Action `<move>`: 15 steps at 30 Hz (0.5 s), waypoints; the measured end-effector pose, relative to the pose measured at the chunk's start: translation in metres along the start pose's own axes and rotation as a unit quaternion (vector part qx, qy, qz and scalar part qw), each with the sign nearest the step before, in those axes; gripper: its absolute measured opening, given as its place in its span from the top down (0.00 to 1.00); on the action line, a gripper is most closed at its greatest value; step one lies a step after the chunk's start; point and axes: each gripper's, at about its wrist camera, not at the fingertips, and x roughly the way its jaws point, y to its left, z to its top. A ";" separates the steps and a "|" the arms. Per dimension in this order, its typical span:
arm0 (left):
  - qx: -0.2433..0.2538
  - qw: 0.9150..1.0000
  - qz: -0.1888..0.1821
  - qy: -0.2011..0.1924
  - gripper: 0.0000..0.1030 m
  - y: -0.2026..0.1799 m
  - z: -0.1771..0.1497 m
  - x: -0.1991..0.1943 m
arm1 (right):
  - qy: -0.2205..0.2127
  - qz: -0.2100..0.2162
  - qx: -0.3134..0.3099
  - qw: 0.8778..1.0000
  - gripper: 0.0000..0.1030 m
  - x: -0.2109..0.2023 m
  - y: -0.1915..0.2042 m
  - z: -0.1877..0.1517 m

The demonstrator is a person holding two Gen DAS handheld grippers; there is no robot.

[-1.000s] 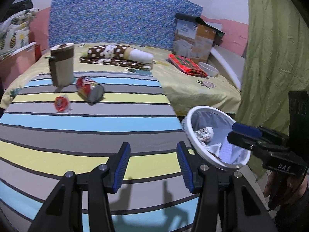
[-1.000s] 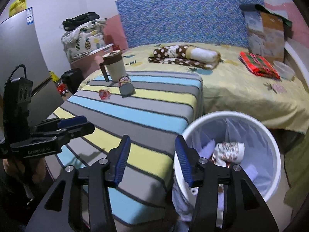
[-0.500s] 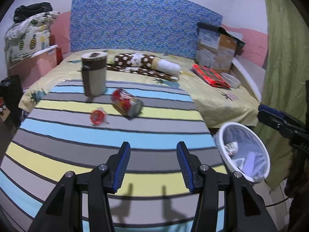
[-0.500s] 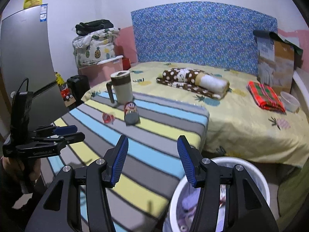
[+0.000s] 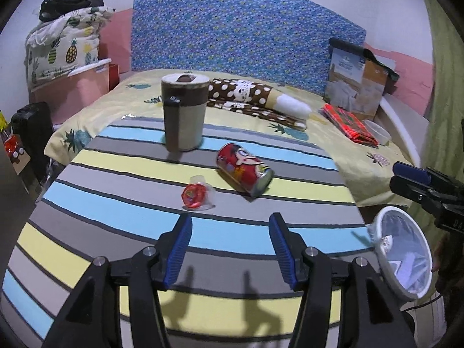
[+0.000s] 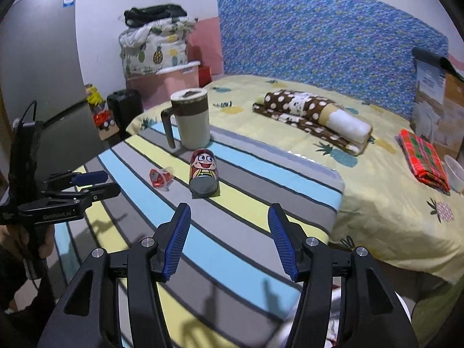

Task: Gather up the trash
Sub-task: 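Move both open tools from the bin back toward the bed, then grasp the clear red-lidded cup with the left tool while the right tool grasps the red cartoon can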

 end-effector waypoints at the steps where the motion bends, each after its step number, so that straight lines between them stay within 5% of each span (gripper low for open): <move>1: -0.003 1.000 0.001 0.003 0.42 0.003 0.001 0.006 | 0.006 0.006 -0.003 1.000 0.44 0.006 0.000 0.002; 15: -0.018 0.999 0.028 0.029 0.35 0.028 0.013 0.074 | 0.040 0.057 -0.001 0.998 0.43 0.071 0.006 0.016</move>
